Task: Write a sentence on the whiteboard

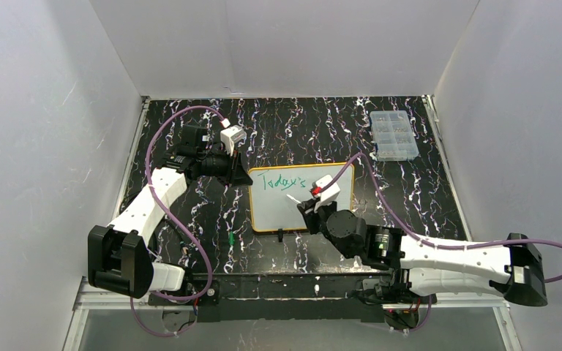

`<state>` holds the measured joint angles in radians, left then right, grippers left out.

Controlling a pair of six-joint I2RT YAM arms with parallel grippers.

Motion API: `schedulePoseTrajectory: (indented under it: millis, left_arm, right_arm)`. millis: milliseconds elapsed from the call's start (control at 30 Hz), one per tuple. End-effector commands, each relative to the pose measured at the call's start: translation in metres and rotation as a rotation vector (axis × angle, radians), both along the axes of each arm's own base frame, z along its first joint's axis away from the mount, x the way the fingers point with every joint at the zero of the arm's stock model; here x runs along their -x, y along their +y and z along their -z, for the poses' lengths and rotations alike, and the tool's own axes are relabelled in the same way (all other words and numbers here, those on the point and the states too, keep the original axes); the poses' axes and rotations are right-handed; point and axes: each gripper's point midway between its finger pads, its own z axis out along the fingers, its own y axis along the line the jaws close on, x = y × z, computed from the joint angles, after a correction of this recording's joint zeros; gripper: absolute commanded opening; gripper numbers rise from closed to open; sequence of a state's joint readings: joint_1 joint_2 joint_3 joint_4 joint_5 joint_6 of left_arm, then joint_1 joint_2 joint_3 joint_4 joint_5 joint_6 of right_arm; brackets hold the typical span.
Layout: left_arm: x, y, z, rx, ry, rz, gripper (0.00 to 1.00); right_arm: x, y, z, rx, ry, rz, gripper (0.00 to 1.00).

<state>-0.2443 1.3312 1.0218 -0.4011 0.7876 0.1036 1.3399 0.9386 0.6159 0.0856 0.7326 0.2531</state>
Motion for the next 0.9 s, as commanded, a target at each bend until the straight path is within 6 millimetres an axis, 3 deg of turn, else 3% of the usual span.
schedulePoseTrajectory:
  millis: [0,333,867]
  left_arm:
    - [-0.003,0.006,-0.011,-0.011,-0.059,-0.022,0.0]
    - [-0.004,0.005,-0.011,-0.01,-0.055,-0.019,0.0]
    - [-0.004,0.004,-0.012,-0.005,-0.055,-0.016,0.0]
  right_arm:
    - [-0.003,0.016,-0.019,-0.079,-0.056,-0.005,0.01]
    - [-0.002,0.037,-0.01,-0.057,-0.065,-0.026,0.01]
    - [-0.009,0.025,0.019,0.05,-0.021,0.059,0.01]
